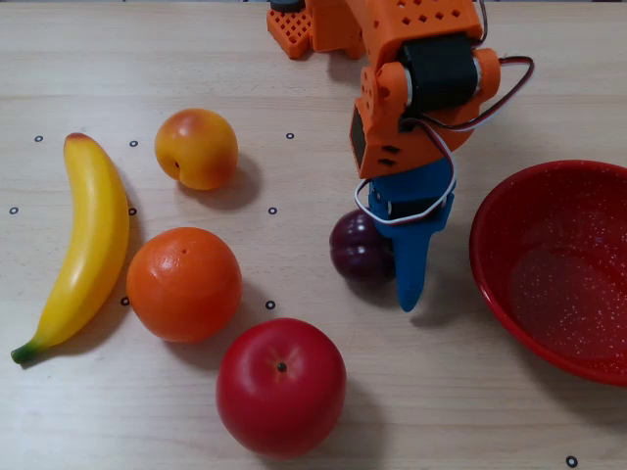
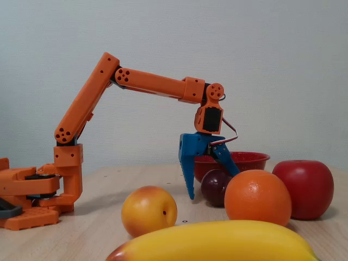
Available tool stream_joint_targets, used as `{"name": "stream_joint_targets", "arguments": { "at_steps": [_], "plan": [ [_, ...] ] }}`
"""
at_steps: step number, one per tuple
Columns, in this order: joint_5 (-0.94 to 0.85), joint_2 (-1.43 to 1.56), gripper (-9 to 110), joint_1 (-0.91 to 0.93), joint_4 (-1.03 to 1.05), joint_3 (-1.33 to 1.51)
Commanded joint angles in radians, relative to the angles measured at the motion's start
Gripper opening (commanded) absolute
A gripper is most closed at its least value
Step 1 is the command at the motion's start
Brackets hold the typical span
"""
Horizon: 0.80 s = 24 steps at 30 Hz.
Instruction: Put plum in the red bowl.
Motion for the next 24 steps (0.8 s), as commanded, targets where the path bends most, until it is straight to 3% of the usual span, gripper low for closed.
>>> {"name": "stream_joint_targets", "arguments": {
  "at_steps": [1, 24],
  "plan": [
    [-0.023, 0.055, 44, 0.017, -0.018, -0.081],
    [-0.069, 0.067, 44, 0.091, -0.063, -0.066]
  ]
}}
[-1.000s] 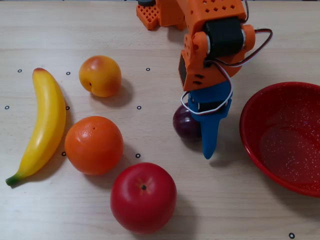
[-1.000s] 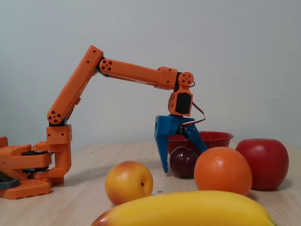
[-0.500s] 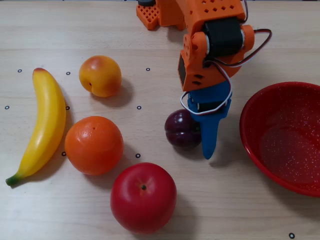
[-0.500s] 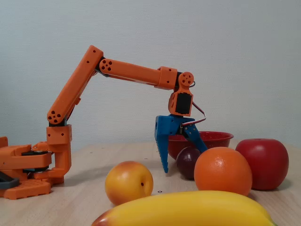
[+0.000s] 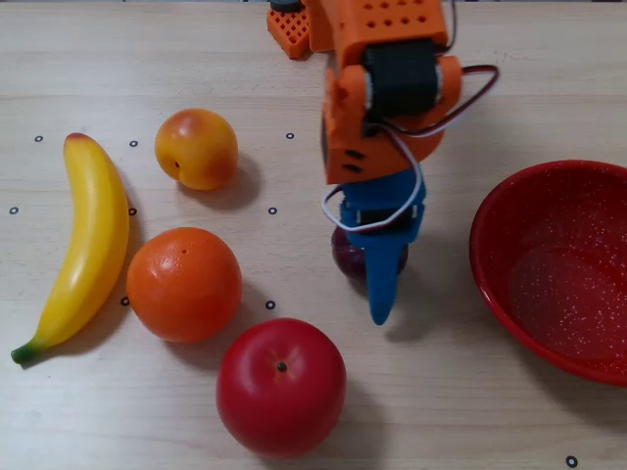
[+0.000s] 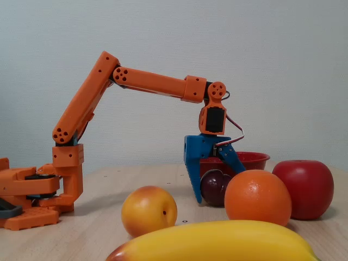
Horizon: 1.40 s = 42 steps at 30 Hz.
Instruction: Put plum in the red bowl.
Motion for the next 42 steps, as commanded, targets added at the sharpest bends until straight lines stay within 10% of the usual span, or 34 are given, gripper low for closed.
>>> {"name": "stream_joint_targets", "arguments": {
  "at_steps": [1, 42],
  "plan": [
    [-0.028, 0.067, 44, 0.014, -0.006, -0.066],
    [-0.051, 0.081, 44, -0.003, -0.012, -0.038]
  ]
}}
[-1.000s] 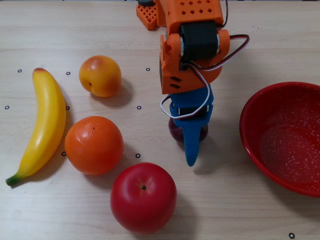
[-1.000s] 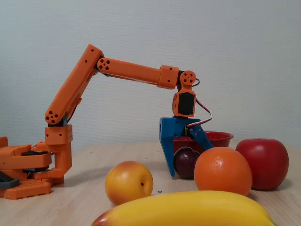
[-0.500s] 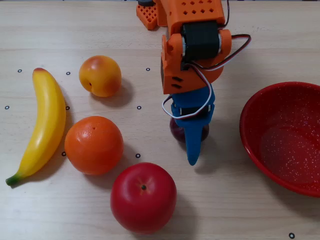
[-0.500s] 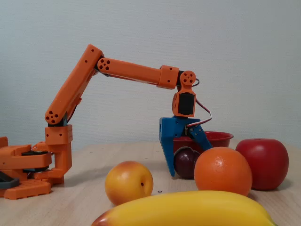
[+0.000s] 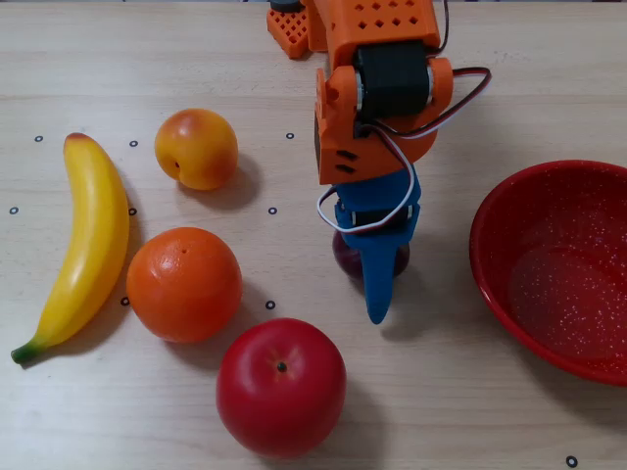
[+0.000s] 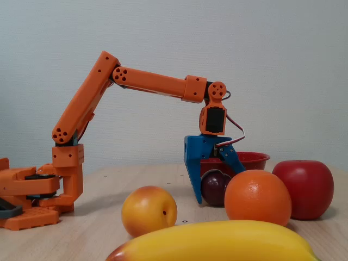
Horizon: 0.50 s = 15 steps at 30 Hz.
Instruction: Put plum in the red bowl.
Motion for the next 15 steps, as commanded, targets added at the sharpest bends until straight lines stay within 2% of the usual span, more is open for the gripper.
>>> {"name": "stream_joint_targets", "arguments": {
  "at_steps": [1, 15],
  "plan": [
    [-0.023, 0.083, 44, -0.017, -0.014, -0.038],
    [-0.025, 0.087, 44, -0.038, -0.028, -0.017]
  ]
}}
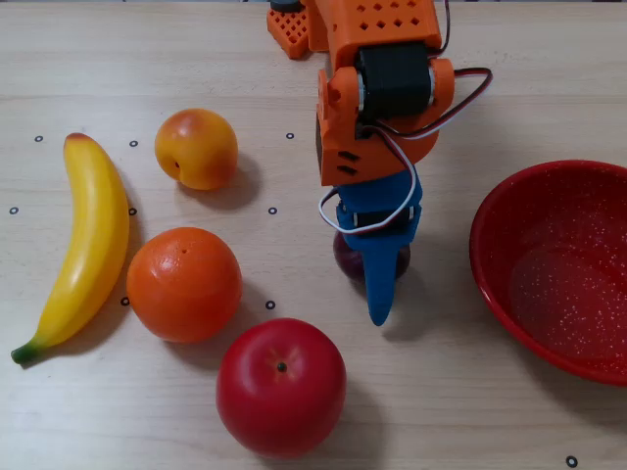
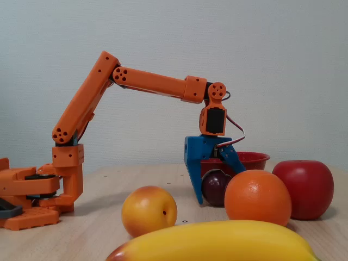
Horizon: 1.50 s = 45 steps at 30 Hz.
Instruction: Put plum in the red bowl.
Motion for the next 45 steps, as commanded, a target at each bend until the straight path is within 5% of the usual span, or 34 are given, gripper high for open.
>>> {"name": "stream_joint_targets", "arguments": {
  "at_steps": [1, 45],
  "plan": [
    [-0.025, 0.087, 44, -0.035, -0.015, -0.020],
    [-0.054, 0.083, 32, -0.035, -0.026, -0.023]
  ]
}}
